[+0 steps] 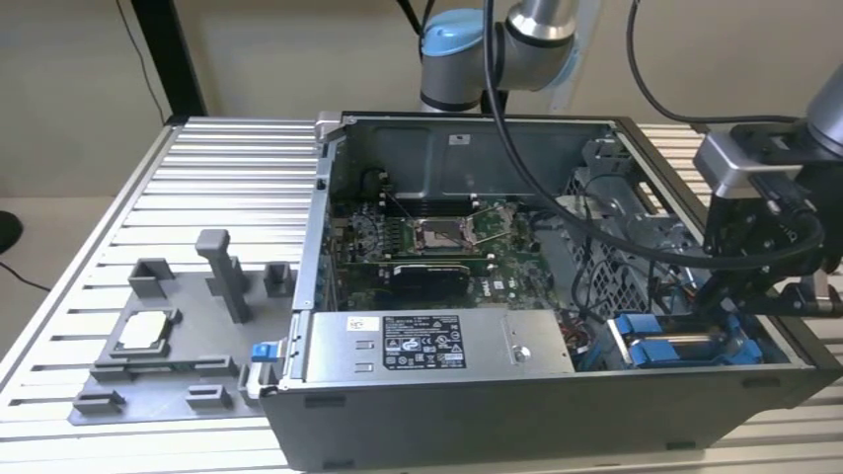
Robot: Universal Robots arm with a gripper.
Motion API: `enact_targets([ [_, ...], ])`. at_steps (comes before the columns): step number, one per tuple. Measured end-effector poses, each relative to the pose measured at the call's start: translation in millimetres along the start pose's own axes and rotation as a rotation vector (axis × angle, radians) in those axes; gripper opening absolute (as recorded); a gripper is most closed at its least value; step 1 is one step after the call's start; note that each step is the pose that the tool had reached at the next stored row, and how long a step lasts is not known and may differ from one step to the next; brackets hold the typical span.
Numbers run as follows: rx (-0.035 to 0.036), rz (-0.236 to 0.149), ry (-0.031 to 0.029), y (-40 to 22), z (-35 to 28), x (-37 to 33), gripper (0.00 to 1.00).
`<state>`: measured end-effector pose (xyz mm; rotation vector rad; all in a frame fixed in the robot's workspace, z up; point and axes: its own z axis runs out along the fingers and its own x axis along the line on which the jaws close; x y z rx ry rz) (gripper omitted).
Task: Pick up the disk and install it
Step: 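Insert the first disk wire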
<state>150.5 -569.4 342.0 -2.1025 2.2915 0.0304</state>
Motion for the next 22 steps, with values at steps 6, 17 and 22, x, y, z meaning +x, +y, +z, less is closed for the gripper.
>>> enact_targets([
  [6,0.0,0.0,0.0002,0.8,1.4,0.1,0.0],
  [17,0.0004,0.007,0.0011,1.7,3.0,0.3,0.0],
  [22,0.0006,0.015,0.001,2.2,3.5,0.3,0.0],
])
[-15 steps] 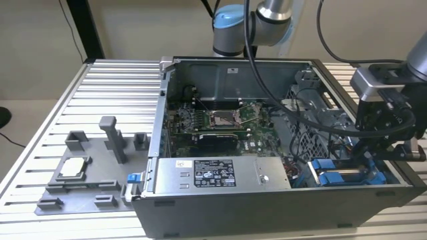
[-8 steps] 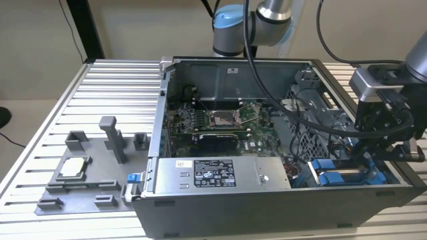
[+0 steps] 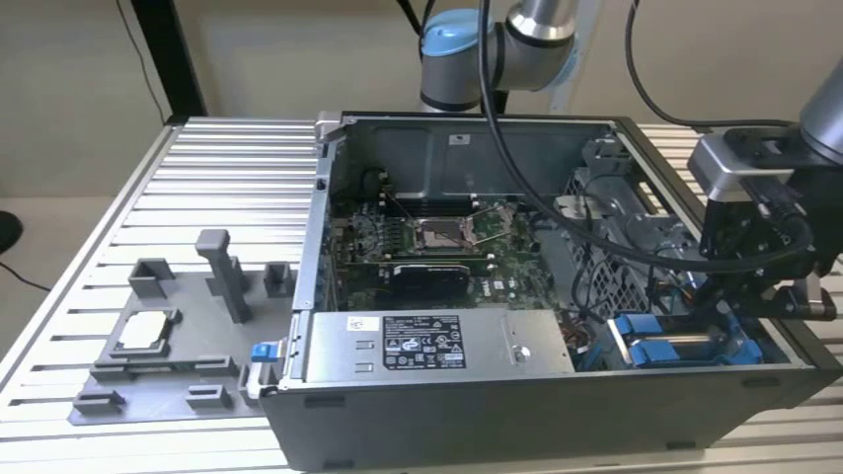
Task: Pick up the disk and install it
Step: 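Insert the first disk wire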
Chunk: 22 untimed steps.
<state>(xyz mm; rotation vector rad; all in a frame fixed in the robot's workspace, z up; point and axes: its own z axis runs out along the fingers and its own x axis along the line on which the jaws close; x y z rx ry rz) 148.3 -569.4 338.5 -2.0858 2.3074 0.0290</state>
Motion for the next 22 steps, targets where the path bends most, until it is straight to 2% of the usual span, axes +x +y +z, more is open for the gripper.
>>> enact_targets([
  [8,0.0003,0.007,0.0003,0.2,0.5,-0.1,0.0],
  [22,0.0007,0.018,0.0009,0.2,7.7,0.3,0.0],
])
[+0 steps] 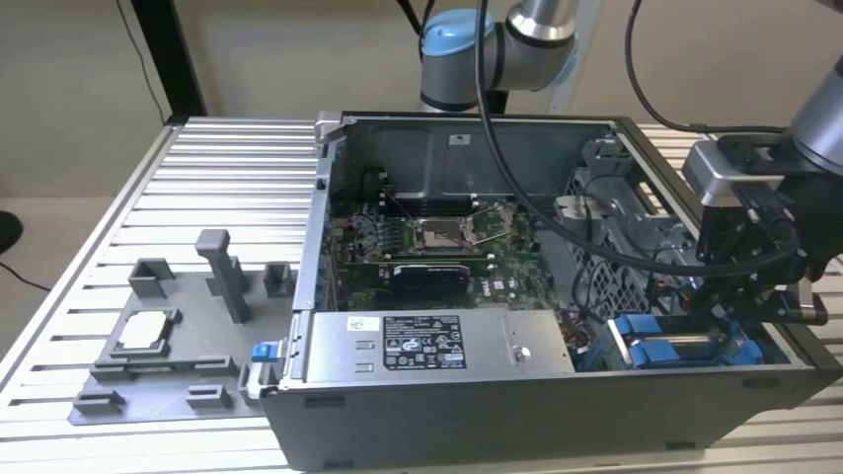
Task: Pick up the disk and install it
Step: 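Insert the first disk wire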
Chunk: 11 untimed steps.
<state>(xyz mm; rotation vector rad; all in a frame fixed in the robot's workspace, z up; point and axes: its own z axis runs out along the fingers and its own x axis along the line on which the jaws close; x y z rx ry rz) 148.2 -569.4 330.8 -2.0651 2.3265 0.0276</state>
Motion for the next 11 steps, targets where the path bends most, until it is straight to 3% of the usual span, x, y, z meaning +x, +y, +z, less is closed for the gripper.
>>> enact_targets([
  [9,-0.0004,0.0,-0.0016,0.1,0.9,0.1,0.0],
  [10,-0.0003,0.0,-0.0019,0.1,0.9,0.0,1.0],
  [11,-0.0002,0.0,-0.0016,0.1,-0.2,0.0,1.0],
])
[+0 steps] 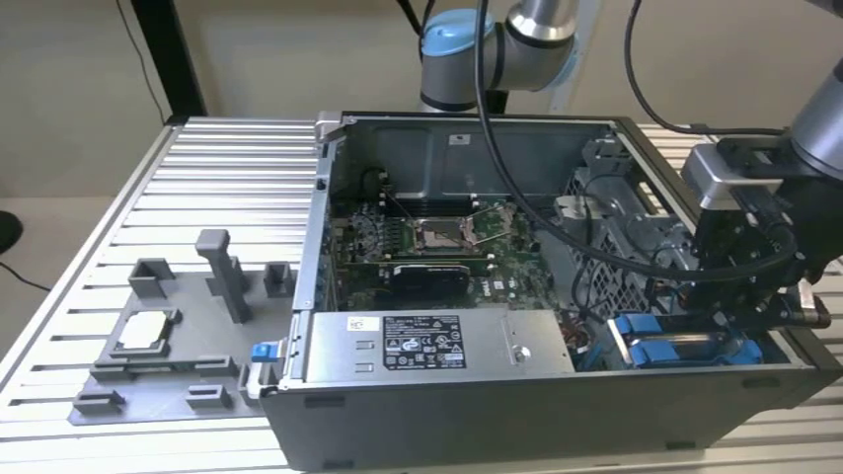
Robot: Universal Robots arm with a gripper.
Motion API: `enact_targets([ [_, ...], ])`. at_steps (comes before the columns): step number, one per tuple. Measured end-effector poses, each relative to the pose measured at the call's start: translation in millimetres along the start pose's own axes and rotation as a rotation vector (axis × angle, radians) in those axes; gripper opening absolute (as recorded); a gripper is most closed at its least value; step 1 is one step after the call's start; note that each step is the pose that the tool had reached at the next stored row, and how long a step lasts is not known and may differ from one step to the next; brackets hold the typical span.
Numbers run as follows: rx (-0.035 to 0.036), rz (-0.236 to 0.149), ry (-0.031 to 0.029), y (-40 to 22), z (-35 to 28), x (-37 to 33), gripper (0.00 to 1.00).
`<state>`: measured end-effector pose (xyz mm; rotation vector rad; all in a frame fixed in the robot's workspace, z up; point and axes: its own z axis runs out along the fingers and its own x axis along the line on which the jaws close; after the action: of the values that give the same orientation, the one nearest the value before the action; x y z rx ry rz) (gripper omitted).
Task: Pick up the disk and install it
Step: 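Insert the first disk wire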
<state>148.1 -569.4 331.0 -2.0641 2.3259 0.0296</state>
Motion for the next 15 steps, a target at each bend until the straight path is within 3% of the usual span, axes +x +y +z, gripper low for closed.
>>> enact_targets([
  [6,0.0001,0.0,0.0007,-0.2,-18.3,-0.7,1.0],
  [9,0.0,0.0,0.0007,-1.7,-23.3,-1.0,1.0],
  [15,-0.001,0.0,0.0008,-12.7,-32.2,-2.7,1.0],
])
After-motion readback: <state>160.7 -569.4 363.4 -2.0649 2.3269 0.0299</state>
